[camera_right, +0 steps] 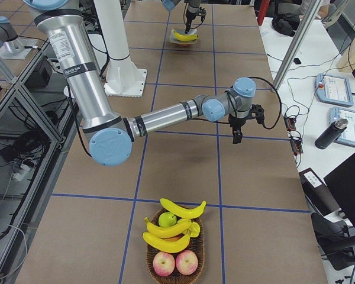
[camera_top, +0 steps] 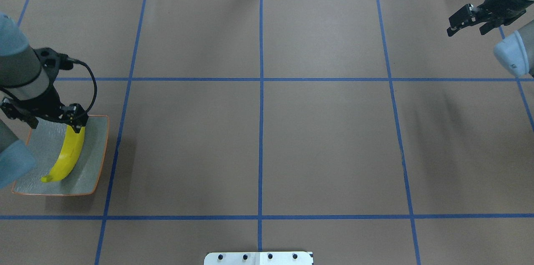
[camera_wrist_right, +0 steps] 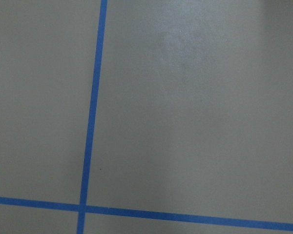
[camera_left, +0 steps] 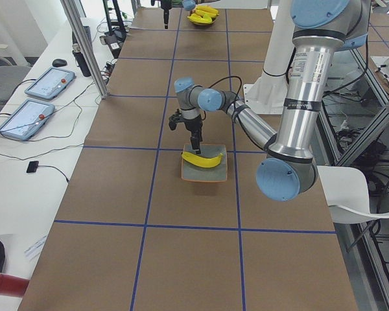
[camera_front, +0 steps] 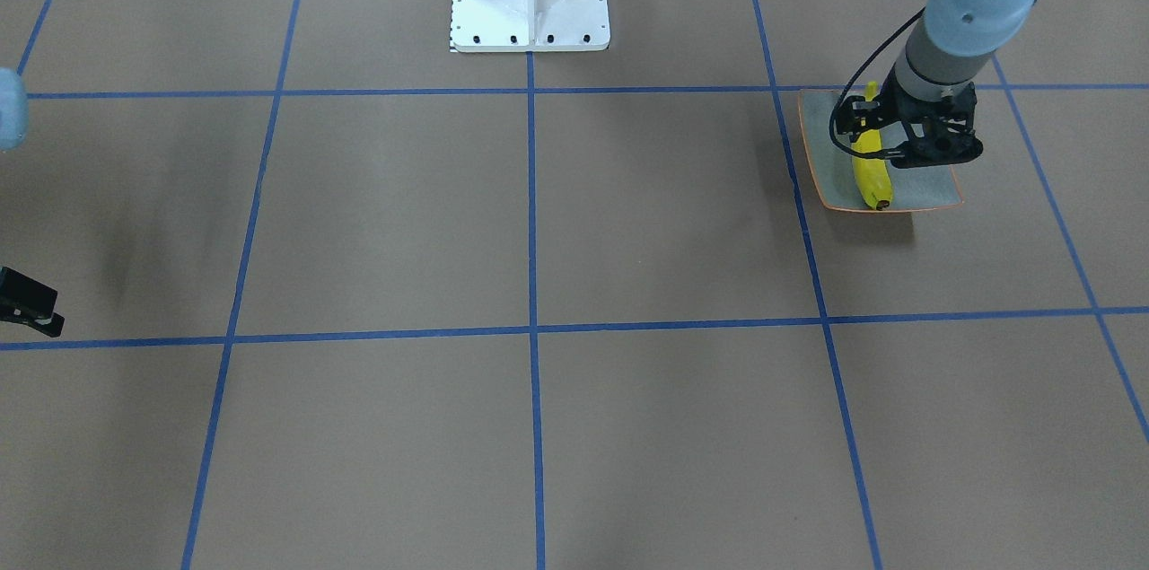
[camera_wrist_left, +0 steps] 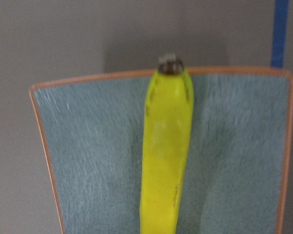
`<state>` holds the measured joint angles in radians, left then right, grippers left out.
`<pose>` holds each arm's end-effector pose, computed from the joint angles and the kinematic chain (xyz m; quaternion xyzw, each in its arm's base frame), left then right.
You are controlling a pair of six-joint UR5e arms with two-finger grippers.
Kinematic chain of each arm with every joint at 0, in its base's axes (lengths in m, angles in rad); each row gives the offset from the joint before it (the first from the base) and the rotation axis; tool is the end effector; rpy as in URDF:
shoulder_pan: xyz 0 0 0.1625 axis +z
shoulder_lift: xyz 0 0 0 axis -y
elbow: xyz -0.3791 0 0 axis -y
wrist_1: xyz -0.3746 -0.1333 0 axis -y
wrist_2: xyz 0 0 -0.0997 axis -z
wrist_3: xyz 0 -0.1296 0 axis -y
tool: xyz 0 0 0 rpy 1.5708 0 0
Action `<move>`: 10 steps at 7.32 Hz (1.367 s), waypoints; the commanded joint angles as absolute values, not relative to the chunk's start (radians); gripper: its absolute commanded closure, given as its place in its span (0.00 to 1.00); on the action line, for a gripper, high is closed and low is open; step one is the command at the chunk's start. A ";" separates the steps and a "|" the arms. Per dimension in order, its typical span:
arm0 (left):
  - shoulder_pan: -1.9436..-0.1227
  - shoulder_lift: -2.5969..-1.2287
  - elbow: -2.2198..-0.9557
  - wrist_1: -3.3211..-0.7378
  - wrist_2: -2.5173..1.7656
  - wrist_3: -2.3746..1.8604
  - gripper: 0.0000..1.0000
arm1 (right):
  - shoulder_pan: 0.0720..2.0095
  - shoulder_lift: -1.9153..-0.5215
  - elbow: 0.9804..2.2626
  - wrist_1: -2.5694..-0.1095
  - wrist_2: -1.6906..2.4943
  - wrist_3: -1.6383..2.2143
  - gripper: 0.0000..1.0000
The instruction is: Transfer all bananas from basket to plate
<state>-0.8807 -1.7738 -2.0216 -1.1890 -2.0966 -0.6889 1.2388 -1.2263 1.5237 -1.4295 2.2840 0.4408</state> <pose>0.2656 -0.4290 0.3872 -0.0628 0.2820 0.0358 0.9567 -0.1556 -0.6001 0.4559 0.0605 -0.3924 -0.0261 0.9174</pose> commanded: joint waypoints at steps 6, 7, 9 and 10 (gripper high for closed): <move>-1.043 -1.948 -1.905 -1.230 -2.097 -0.592 0.00 | 1.502 -1.422 1.398 -1.430 2.278 -0.071 0.00; -1.043 -1.948 -1.907 -1.232 -2.098 -0.594 0.00 | 1.502 -1.443 1.391 -1.427 2.275 -0.066 0.00; -1.043 -1.954 -1.905 -1.232 -2.098 -0.598 0.00 | 1.534 -1.485 1.417 -1.425 2.292 -0.077 0.00; -1.043 -1.954 -1.908 -1.232 -2.098 -0.598 0.00 | 1.546 -1.517 1.452 -1.425 2.289 -0.078 0.00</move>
